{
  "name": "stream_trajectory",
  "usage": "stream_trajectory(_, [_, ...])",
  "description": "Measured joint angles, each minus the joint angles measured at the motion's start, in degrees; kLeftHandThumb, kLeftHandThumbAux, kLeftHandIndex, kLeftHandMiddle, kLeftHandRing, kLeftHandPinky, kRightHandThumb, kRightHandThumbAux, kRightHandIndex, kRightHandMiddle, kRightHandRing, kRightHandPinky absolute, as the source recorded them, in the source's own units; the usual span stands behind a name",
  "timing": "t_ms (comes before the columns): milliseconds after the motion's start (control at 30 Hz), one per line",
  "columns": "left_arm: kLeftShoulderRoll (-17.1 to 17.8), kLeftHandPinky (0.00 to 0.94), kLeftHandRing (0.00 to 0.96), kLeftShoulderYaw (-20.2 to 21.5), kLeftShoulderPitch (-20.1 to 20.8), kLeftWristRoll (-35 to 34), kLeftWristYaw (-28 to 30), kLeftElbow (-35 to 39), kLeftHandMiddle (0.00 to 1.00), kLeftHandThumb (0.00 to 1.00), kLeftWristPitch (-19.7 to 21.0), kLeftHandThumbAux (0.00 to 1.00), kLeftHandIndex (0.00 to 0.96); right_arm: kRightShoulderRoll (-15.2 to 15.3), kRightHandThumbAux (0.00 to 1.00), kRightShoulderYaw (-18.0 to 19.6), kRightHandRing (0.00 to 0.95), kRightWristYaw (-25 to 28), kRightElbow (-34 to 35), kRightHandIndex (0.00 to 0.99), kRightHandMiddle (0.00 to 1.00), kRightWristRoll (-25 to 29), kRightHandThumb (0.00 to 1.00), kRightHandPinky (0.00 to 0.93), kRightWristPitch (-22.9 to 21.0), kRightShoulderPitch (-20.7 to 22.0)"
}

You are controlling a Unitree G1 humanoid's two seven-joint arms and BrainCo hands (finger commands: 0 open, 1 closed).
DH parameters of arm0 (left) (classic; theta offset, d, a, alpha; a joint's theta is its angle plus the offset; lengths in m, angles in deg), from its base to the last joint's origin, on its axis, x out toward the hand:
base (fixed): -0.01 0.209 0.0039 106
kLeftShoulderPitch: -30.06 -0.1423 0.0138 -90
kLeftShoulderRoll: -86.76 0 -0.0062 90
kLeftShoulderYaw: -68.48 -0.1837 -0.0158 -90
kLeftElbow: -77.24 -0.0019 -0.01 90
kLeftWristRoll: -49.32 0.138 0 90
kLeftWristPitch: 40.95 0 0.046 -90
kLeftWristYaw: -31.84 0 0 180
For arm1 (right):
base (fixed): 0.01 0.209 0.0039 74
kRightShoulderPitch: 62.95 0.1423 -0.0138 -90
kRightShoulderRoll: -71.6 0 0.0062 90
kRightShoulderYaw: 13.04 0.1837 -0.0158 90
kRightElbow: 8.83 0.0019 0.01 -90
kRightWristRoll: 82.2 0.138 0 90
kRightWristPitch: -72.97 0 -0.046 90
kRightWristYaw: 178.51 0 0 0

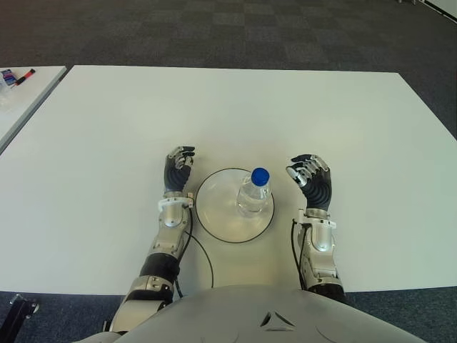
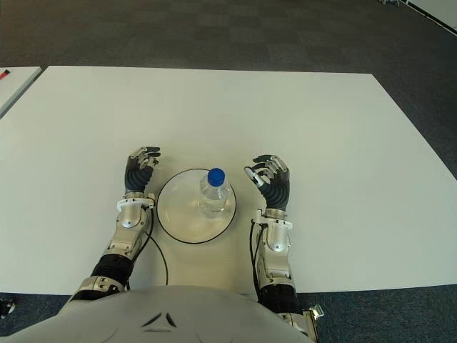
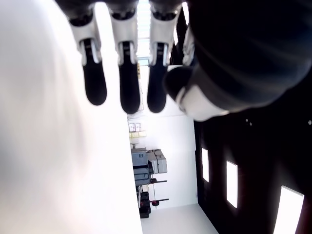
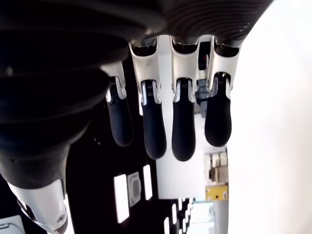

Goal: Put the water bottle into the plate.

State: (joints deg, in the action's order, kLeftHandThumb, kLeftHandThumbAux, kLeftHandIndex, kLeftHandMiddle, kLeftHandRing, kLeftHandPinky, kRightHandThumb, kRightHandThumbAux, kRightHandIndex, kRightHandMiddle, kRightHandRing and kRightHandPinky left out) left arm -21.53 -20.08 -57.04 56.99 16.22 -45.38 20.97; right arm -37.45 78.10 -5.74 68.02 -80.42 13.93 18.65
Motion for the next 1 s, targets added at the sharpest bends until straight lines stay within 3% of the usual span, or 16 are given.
stream_trajectory(433, [0.2, 0.380, 0.359, 0.0, 0.0, -0.4, 0.2, -0.4, 0.348, 0.716, -0.5, 0.711, 0.411, 0.0, 0.724, -0.2, 0.715, 3.0, 0.0, 0.435, 0.719, 1.6, 0.694, 0.703, -1.6, 0.1])
stream_trajectory(1000, [0.2, 0.380, 0.358, 0.0, 0.0, -0.8, 0.3, -1.0, 0.345, 0.716, -0.6, 0.712, 0.410, 0.0, 0.724, -0.5, 0.741, 2.9, 0.2, 0.435, 0.750, 0.6, 0.693, 0.725, -1.6, 0.1])
